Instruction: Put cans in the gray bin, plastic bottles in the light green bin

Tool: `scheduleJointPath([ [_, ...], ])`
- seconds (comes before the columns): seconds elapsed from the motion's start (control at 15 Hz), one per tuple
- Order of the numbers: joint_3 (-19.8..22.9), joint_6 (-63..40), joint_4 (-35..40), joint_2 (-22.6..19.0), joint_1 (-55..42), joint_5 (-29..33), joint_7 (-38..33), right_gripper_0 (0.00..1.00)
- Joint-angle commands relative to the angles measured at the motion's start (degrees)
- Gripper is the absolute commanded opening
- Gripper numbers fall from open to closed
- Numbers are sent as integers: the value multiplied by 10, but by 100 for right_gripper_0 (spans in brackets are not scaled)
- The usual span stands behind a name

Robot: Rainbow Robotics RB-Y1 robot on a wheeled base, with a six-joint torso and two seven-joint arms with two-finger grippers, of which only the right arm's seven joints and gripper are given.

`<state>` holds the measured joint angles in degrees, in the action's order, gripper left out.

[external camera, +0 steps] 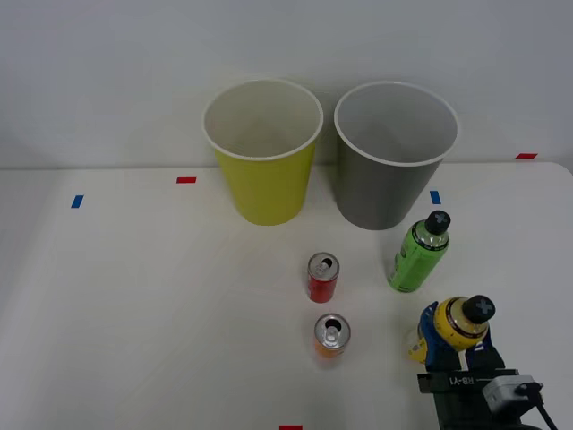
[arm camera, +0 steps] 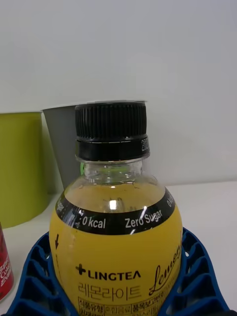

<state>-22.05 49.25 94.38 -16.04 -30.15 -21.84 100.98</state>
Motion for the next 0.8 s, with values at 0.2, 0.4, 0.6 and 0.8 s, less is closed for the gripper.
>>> scheduleJointPath([
  [0.2,-1,2,75,-61,-61,3,3,0],
  [0.4,-8,-2,133,-110,-83,-11,-7,0],
  [0.6,-11,-87,252,-151,-93,-62,-10,0],
  [0.8,-11,-170,376,-169,-104,-130,-10,0],
])
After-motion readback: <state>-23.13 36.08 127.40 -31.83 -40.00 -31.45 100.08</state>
